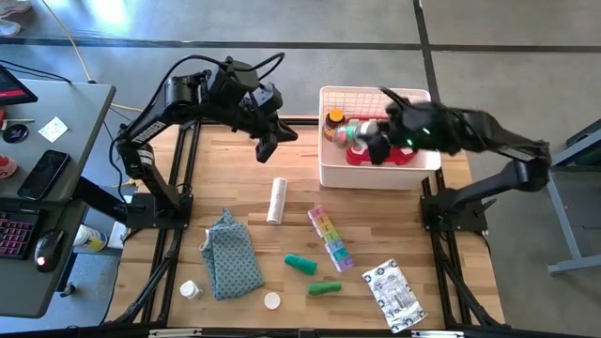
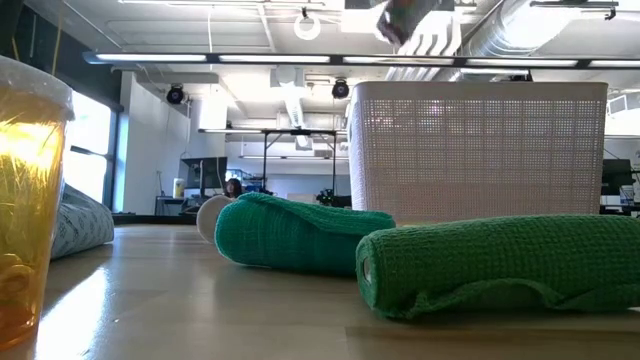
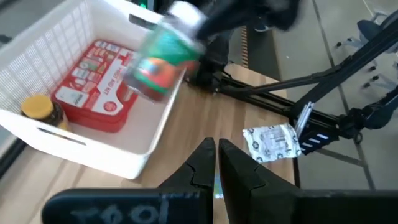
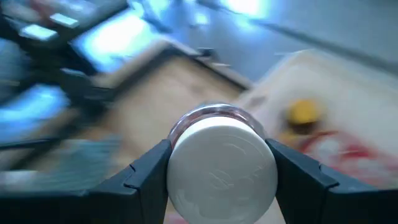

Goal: Pick & place medical supplies in basket/bin
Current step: Put the white and green pill bottle into the white bin, then put the white bandage into the white bin

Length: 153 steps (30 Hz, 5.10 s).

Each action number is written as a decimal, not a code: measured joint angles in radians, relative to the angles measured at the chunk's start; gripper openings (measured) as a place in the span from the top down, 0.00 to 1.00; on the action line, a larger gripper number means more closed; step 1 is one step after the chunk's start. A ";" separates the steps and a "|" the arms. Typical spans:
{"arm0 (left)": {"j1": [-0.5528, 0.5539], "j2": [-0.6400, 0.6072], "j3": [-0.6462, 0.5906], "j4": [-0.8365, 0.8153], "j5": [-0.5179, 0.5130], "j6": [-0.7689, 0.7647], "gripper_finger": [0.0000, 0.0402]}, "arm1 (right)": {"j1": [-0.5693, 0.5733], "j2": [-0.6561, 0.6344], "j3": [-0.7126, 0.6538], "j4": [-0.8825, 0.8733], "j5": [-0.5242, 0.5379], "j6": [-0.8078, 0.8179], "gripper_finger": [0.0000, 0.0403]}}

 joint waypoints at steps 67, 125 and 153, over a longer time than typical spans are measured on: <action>0.052 -0.180 0.001 -0.250 -0.108 -0.039 0.86 | -0.490 0.585 -0.282 0.454 -0.283 -0.212 0.38; 0.014 -0.002 0.000 -0.157 -0.406 -0.091 0.86 | 0.134 -0.065 -0.707 -0.050 -0.493 0.480 0.25; 0.013 0.006 0.000 -0.322 -0.339 -0.017 0.86 | -0.002 -0.065 -0.714 0.002 -0.417 0.516 0.25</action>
